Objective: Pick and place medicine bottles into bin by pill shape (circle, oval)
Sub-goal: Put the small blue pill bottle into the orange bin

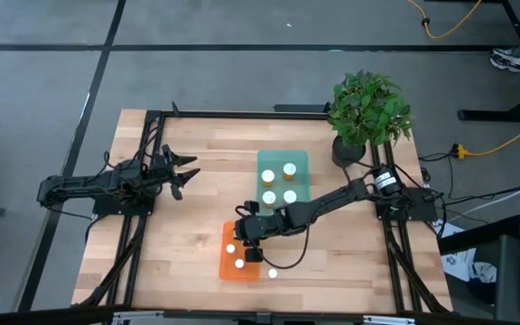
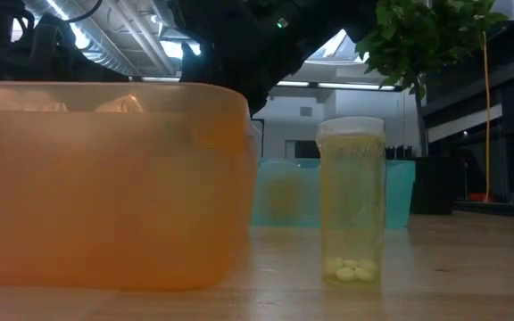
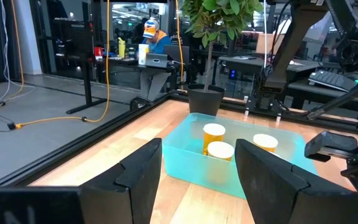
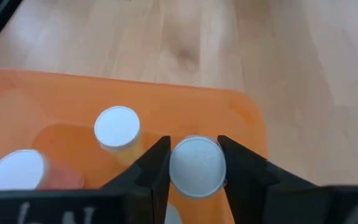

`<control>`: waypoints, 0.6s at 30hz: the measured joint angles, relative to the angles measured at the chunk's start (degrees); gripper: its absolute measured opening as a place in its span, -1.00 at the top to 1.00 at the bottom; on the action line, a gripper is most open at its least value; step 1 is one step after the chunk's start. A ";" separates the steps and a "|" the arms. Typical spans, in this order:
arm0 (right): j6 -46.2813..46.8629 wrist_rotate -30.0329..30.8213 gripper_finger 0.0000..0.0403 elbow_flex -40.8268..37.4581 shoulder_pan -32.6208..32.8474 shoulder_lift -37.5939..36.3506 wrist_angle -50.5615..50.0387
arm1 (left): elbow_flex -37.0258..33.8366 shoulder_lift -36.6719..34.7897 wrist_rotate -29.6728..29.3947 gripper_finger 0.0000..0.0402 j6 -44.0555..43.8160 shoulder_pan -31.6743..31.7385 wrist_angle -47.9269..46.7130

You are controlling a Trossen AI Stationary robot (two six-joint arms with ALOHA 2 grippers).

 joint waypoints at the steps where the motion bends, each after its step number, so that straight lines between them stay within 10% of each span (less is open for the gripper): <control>1: 0.00 0.00 0.36 0.00 0.00 0.00 0.05 | 0.00 0.00 0.00 0.03 0.00 -0.01 0.00; 18: -0.07 -0.02 0.29 0.00 0.00 -0.04 0.03 | 0.01 0.00 0.00 0.03 0.00 -0.01 0.00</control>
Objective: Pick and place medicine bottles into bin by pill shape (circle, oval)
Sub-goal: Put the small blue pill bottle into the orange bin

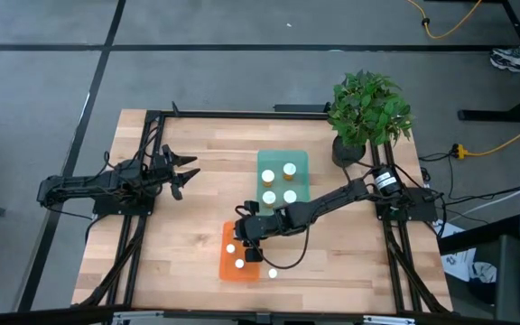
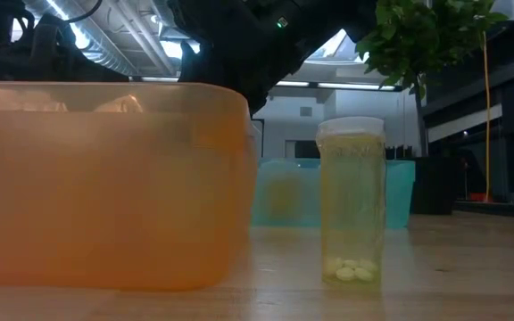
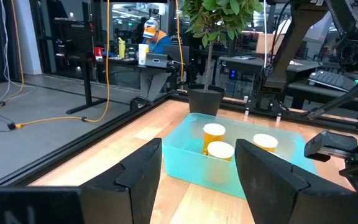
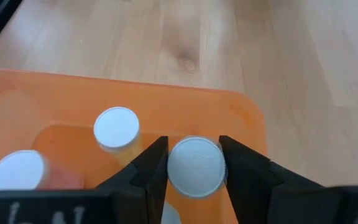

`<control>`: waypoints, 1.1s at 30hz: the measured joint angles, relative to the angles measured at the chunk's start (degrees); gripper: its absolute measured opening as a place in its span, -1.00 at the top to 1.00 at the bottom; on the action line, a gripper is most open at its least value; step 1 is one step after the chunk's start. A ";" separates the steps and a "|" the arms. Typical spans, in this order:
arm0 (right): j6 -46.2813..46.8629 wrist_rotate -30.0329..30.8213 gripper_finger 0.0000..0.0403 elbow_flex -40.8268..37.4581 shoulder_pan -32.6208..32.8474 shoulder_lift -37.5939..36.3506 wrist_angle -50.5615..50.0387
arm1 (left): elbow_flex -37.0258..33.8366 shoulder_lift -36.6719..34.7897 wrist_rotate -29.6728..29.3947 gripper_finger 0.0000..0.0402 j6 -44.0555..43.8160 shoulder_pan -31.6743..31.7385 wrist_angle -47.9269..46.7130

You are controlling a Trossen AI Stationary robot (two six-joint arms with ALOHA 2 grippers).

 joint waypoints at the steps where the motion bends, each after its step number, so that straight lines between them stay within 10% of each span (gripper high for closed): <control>1: -0.06 0.01 0.29 0.00 0.00 0.00 0.00 | 0.01 0.00 0.00 0.03 0.00 -0.01 0.00; 33: -7.26 0.07 0.29 0.00 -0.52 0.26 -0.20 | 0.00 0.00 0.00 0.03 0.00 -0.01 0.00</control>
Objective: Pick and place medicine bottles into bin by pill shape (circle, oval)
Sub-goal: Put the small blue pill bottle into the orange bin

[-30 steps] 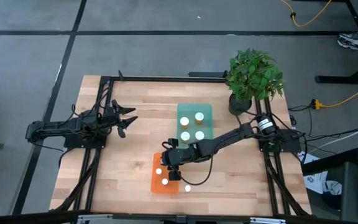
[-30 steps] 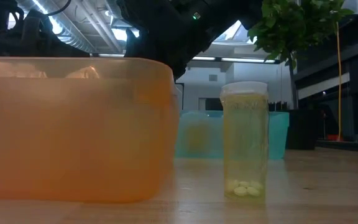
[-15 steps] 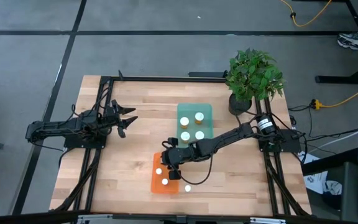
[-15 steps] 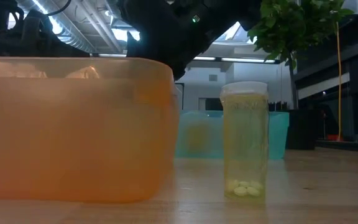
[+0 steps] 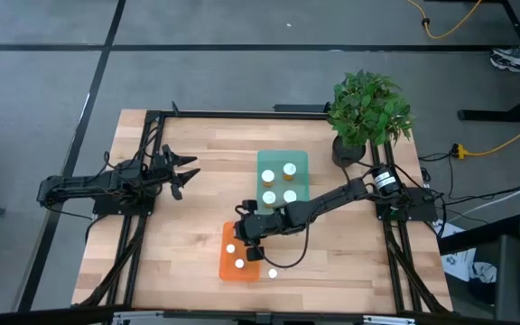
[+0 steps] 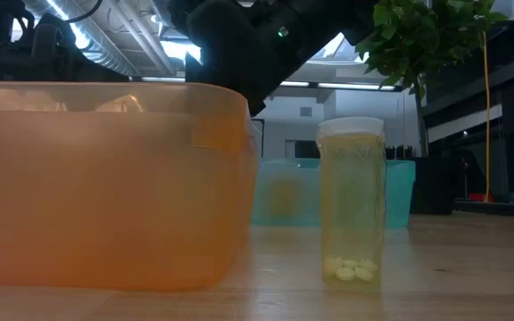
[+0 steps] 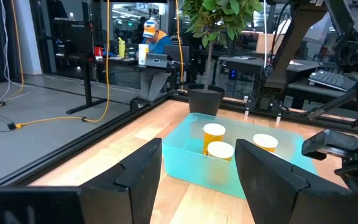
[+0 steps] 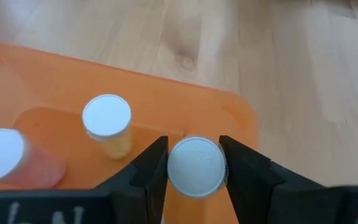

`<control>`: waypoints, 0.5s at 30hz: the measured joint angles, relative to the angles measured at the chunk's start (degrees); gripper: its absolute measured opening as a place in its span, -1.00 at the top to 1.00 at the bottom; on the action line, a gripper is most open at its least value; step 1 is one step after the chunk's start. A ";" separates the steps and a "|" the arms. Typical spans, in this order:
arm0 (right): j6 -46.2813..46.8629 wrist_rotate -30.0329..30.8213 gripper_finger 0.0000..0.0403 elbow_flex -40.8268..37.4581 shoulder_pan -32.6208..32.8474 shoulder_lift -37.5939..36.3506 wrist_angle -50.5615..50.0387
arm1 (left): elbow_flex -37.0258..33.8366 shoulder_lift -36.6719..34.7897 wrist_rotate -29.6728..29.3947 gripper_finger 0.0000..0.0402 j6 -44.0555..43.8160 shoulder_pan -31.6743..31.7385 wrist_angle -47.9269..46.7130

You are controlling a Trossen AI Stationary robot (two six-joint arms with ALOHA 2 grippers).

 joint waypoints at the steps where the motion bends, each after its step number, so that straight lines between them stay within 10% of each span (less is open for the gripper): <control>1: 1.25 0.00 0.29 0.00 0.00 0.00 -0.04 | -0.01 0.00 0.00 0.03 -0.01 0.01 0.01; 15: 4.15 -0.02 0.29 0.00 -0.09 0.04 -1.18 | -0.01 0.00 0.00 0.03 0.01 -0.01 -0.01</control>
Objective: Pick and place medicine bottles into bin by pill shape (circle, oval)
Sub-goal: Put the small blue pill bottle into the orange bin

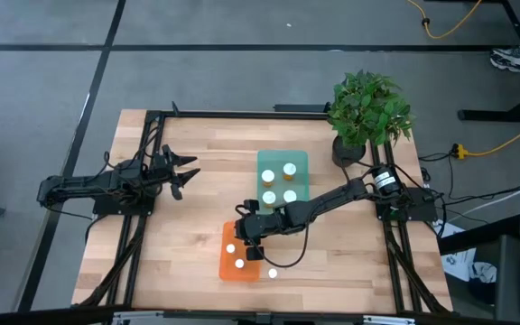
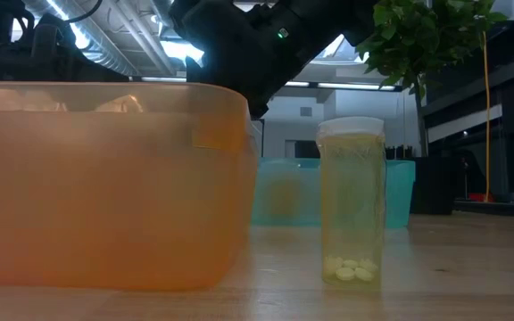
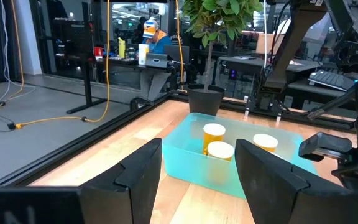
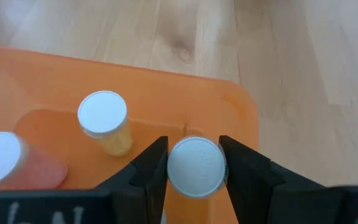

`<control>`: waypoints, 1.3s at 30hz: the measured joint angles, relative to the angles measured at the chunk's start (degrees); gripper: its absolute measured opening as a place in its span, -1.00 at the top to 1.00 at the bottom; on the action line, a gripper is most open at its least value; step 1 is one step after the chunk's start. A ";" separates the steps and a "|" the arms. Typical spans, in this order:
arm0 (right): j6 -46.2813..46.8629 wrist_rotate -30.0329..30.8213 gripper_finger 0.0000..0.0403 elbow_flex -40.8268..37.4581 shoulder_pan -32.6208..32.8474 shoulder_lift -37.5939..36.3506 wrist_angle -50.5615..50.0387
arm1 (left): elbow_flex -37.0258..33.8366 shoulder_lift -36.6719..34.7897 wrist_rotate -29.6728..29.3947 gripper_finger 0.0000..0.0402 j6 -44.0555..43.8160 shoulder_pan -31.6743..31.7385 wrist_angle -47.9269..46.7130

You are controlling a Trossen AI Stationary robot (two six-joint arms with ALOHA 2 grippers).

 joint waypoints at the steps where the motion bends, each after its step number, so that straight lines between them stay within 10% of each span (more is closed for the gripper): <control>1: 0.00 0.00 0.29 0.00 0.00 0.00 -0.02 | 0.00 0.00 0.00 0.03 -0.02 0.00 0.01; 39: 0.04 -0.06 0.29 -0.02 0.00 0.07 0.88 | 0.00 0.00 0.00 0.03 0.00 0.00 0.00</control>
